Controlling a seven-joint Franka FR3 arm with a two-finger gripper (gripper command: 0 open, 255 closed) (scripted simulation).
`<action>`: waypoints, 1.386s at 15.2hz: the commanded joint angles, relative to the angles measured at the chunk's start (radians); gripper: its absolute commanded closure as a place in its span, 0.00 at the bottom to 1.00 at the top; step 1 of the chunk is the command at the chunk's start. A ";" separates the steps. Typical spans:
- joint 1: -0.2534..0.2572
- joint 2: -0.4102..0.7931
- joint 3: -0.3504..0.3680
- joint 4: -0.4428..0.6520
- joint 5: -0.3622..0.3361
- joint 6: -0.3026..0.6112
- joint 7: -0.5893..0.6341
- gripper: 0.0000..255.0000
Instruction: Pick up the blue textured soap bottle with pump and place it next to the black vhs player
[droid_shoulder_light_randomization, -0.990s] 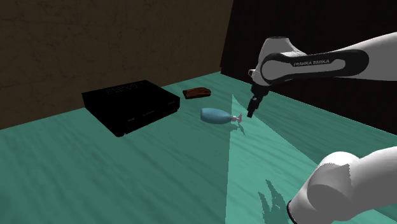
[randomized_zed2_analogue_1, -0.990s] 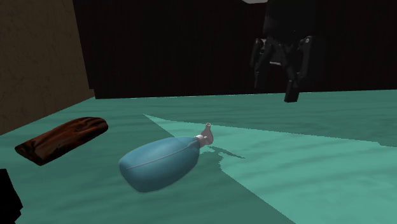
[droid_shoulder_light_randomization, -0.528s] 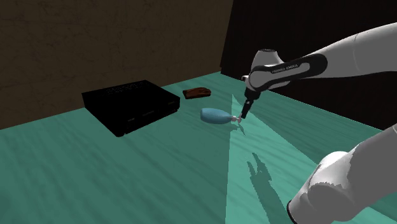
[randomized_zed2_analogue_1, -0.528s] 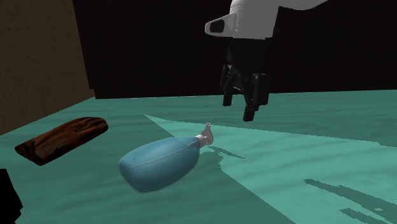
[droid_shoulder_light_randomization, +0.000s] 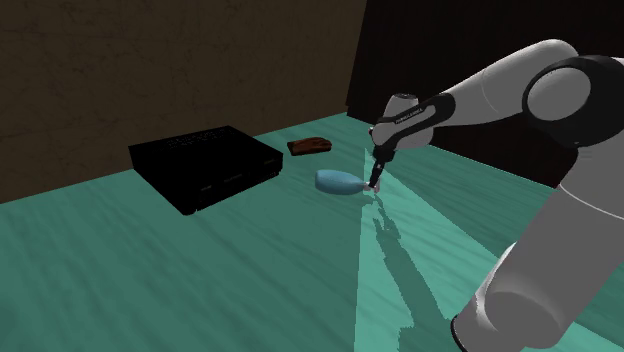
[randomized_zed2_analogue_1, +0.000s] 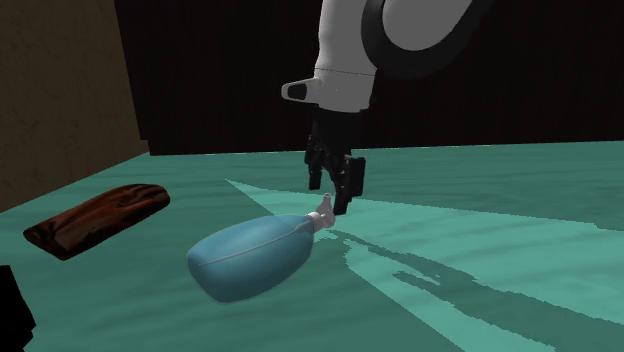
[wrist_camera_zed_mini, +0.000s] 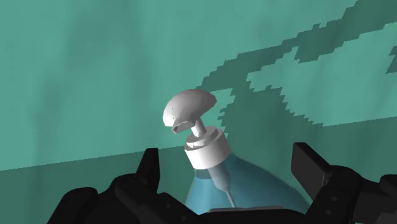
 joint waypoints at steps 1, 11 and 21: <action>-0.005 0.053 -0.004 0.022 0.037 0.033 -0.045 0.00; -0.017 0.133 0.004 0.014 0.090 0.113 -0.082 0.00; -0.017 0.132 0.004 0.014 0.090 0.113 -0.082 1.00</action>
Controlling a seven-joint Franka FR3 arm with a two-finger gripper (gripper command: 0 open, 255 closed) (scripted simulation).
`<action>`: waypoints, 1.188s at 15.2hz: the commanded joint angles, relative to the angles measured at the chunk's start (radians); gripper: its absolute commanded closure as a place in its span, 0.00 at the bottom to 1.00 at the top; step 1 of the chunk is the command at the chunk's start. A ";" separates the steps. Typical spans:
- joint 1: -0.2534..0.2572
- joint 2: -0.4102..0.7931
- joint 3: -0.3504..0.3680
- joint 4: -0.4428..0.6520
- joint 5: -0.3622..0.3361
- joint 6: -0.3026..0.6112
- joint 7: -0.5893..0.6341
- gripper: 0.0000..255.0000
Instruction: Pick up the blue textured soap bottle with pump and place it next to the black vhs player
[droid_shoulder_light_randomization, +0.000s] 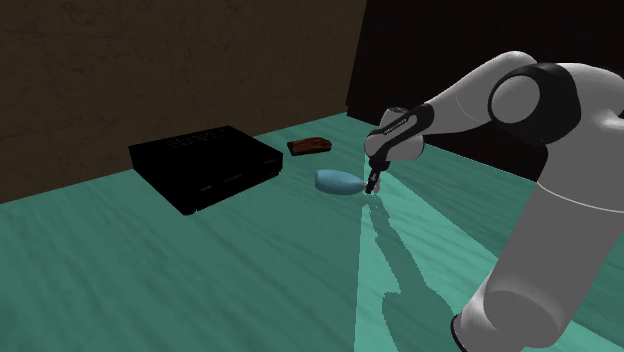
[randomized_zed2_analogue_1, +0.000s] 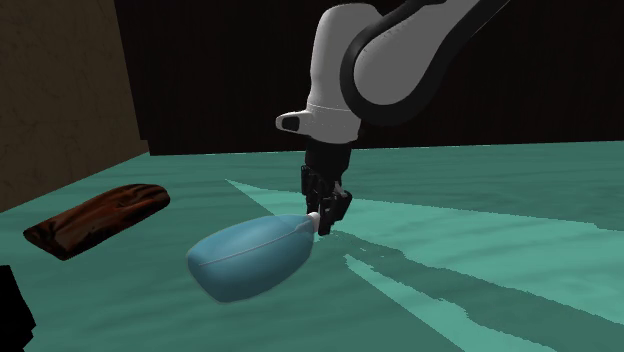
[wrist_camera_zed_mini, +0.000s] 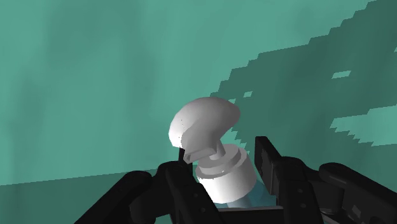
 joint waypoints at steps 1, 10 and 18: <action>0.000 0.000 0.000 0.000 0.000 0.000 0.000 1.00; 0.008 -0.058 -0.008 0.024 -0.038 -0.078 0.023 1.00; 0.013 -0.125 -0.009 0.069 -0.075 -0.183 0.045 1.00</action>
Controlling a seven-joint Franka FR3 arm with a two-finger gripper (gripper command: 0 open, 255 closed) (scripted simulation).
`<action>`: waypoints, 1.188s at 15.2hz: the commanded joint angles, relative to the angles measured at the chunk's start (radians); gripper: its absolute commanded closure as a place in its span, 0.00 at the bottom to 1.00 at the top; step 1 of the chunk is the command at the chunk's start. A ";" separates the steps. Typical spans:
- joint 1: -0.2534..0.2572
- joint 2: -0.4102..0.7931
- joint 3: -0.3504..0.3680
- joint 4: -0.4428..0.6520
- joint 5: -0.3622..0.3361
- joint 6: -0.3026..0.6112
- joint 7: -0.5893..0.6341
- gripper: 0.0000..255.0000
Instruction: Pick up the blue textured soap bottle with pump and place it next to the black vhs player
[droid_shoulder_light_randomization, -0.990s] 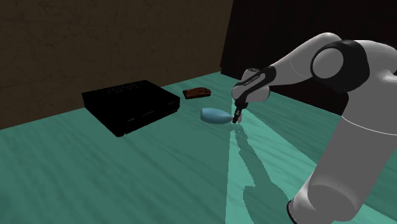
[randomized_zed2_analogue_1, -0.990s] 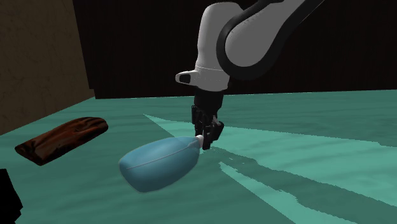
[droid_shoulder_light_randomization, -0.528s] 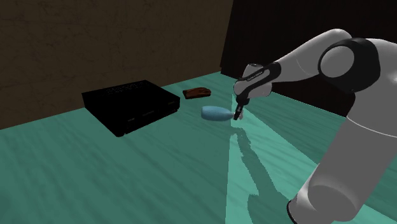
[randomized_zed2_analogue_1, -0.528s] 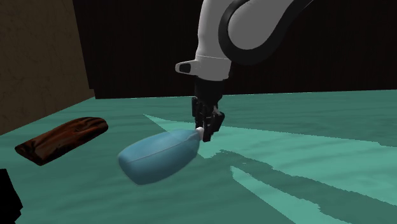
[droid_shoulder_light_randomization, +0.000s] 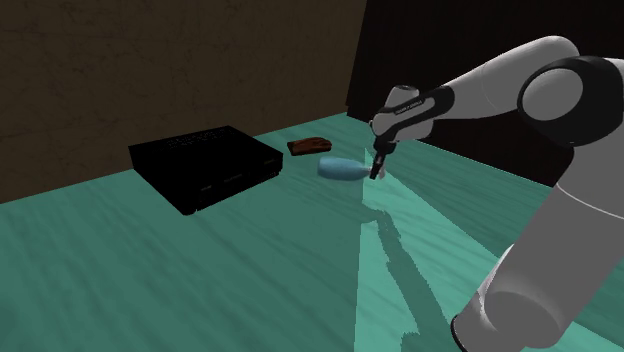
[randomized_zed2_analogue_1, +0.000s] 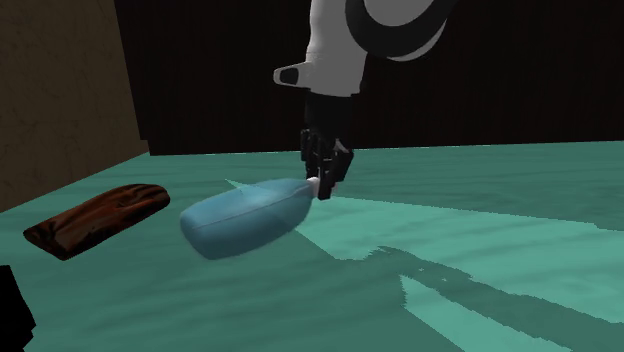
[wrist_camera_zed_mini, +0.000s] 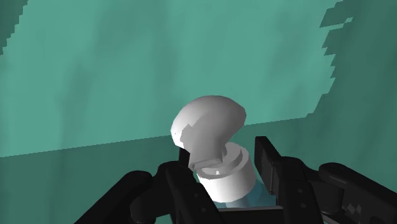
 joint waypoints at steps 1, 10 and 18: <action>0.001 -0.016 0.001 0.009 -0.009 -0.024 0.006 1.00; 0.004 -0.072 0.005 0.077 -0.033 -0.144 0.018 1.00; 0.007 -0.107 0.011 0.152 -0.044 -0.251 0.022 1.00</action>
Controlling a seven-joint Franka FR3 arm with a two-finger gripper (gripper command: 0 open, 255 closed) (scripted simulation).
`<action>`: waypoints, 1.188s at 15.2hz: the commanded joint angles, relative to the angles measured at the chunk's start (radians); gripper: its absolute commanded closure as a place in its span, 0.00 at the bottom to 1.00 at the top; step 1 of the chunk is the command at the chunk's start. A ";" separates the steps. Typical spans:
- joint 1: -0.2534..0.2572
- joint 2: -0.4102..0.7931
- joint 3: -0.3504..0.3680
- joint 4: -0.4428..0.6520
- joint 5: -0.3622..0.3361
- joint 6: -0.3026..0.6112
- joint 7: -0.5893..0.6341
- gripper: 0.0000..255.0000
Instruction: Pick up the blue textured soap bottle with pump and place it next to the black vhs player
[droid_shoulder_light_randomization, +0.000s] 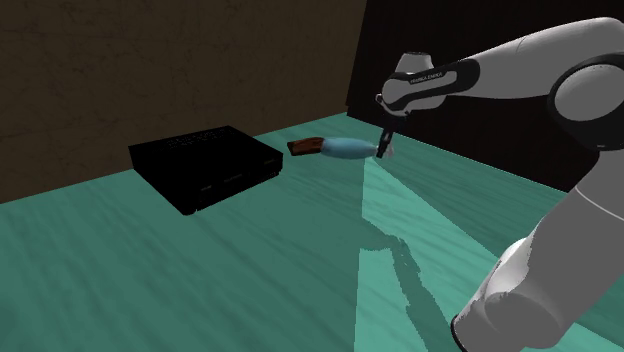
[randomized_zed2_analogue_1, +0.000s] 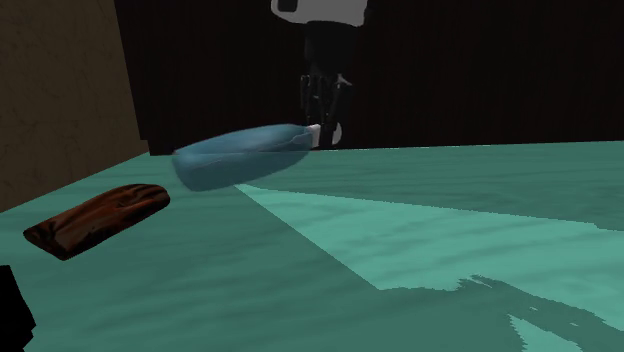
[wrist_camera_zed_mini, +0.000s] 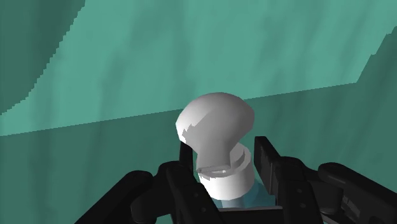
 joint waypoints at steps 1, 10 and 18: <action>0.000 -0.005 0.001 0.018 -0.001 -0.022 0.000 1.00; 0.095 -0.023 0.126 0.000 -0.032 -0.043 0.233 1.00; 0.180 0.029 0.229 0.060 -0.032 -0.075 0.418 1.00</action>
